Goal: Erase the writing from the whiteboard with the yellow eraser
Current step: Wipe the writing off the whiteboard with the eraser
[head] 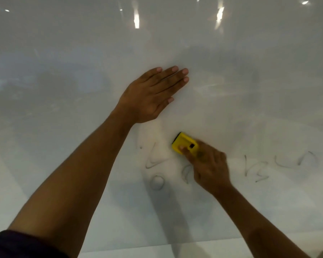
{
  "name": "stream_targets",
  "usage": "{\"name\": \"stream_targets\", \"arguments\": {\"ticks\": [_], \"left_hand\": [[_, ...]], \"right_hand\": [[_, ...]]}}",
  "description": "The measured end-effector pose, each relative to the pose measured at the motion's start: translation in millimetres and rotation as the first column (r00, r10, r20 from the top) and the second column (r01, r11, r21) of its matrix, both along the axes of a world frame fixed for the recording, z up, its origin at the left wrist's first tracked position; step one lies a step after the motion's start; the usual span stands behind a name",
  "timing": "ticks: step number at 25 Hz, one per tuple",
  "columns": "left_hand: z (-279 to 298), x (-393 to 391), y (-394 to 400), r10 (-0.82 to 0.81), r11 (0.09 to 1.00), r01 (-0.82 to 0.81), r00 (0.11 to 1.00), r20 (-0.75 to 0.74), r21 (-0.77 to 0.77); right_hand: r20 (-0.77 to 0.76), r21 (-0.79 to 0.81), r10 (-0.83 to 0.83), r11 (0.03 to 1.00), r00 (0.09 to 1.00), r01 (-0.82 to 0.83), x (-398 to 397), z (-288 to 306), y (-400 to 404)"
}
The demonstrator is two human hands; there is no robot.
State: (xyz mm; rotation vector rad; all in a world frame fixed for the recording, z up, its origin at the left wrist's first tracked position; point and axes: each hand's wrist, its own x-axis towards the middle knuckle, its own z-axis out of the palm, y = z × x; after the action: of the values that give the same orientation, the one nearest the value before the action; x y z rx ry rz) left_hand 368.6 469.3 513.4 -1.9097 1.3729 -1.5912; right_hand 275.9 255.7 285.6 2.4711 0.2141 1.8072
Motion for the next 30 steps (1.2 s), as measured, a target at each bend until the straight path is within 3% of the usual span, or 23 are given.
{"name": "stream_targets", "arguments": {"ticks": [1, 3, 4, 5, 6, 8, 9, 10, 11, 12, 13, 15, 16, 17, 18, 20, 21, 23, 24, 25, 28, 29, 30], "left_hand": [[-1, 0, 8, 0.013, 1.0, -0.013, 1.0, -0.003, 0.001], [-4, 2, 25, 0.036, 0.999, -0.037, 0.999, -0.004, -0.011], [-5, 3, 32, 0.045, 0.999, -0.045, 0.999, 0.001, -0.011], [-6, 4, 37, 0.049, 0.999, -0.049, 0.999, 0.005, -0.012], [-7, 5, 38, 0.051, 0.999, -0.051, 0.999, 0.011, -0.016], [-9, 5, 38, 0.052, 0.998, -0.052, 0.999, 0.014, -0.031], [-11, 6, 39, 0.05, 0.998, -0.049, 0.999, 0.011, -0.039], [-13, 8, 42, 0.05, 0.998, -0.049, 0.999, 0.008, -0.051], [-16, 9, 44, 0.053, 0.996, -0.052, 0.999, 0.006, -0.066], [-18, 10, 47, 0.057, 0.995, -0.056, 0.998, 0.006, -0.078], [-20, 10, 48, 0.057, 0.995, -0.057, 0.998, 0.004, -0.084], [-21, 10, 47, 0.044, 0.995, -0.044, 0.999, 0.001, -0.088], [-22, 10, 46, 0.037, 0.995, -0.037, 0.999, 0.0, -0.097], [-23, 10, 46, 0.034, 0.994, -0.033, 0.999, 0.0, -0.109], [-24, 10, 45, 0.032, 0.992, -0.032, 0.999, -0.003, -0.125], [-30, 11, 44, 0.026, 0.987, -0.026, 1.0, -0.003, -0.158], [-31, 10, 43, 0.02, 0.986, -0.021, 1.0, -0.003, -0.166], [-31, 9, 40, 0.008, 0.984, -0.009, 1.0, -0.006, -0.176], [-33, 9, 41, 0.001, 0.983, -0.003, 1.0, -0.012, -0.185], [-37, 10, 44, -0.004, 0.981, 0.0, 1.0, -0.021, -0.195], [-58, 15, 61, 0.011, 0.971, -0.016, 1.0, -0.025, -0.239], [-67, 16, 69, 0.02, 0.969, -0.026, 0.999, -0.026, -0.246], [-75, 18, 75, 0.027, 0.967, -0.033, 0.999, -0.026, -0.252]], "right_hand": [[0.004, 0.122, -0.003, 0.993, 1.0, 0.002, -1, 7, -13], [0.121, 0.64, -0.063, 0.768, 0.991, -0.03, -3, 14, -17], [0.128, 0.712, -0.119, 0.702, 0.985, -0.008, -2, 10, -7], [0.09, 0.624, -0.114, 0.781, 0.989, 0.034, 1, 0, 8], [0.045, 0.333, -0.017, 0.943, 0.999, 0.001, 4, -14, 26], [-0.02, -0.121, 0.033, 0.992, 0.999, -0.035, 2, -22, 33], [-0.029, -0.084, -0.006, 0.996, 1.0, 0.003, 3, -15, 28], [-0.024, 0.165, -0.012, 0.986, 1.0, 0.015, 4, -8, 26], [0.012, 0.462, -0.007, 0.887, 1.0, 0.001, 4, -3, 30], [0.053, 0.598, -0.036, 0.802, 0.998, -0.003, 5, -4, 36], [0.047, 0.567, -0.051, 0.824, 0.998, 0.015, 6, -12, 46], [-0.012, 0.063, -0.034, 0.997, 0.999, 0.034, 6, -35, 56], [-0.016, -0.125, -0.038, 0.991, 0.999, 0.035, 5, -35, 51], [-0.008, -0.153, -0.045, 0.987, 0.999, 0.043, 6, -25, 46], [-0.014, -0.009, -0.045, 0.999, 0.999, 0.045, 6, -14, 46], [0.012, 0.443, -0.01, 0.896, 1.0, 0.004, 10, 5, 65], [0.019, 0.472, 0.016, 0.881, 1.0, -0.023, 14, 9, 81], [-0.063, -0.04, 0.122, 0.991, 0.991, -0.124, 21, -7, 110], [-0.078, -0.308, 0.117, 0.942, 0.99, -0.136, 23, -12, 108], [-0.056, -0.404, 0.082, 0.91, 0.995, -0.098, 26, -8, 102], [0.036, 0.075, 0.018, 0.997, 0.999, -0.02, 29, 11, 95], [0.014, 0.069, 0.01, 0.998, 1.0, -0.011, 29, 6, 102], [-0.008, -0.122, 0.043, 0.992, 0.999, -0.044, 26, -6, 105]]}}
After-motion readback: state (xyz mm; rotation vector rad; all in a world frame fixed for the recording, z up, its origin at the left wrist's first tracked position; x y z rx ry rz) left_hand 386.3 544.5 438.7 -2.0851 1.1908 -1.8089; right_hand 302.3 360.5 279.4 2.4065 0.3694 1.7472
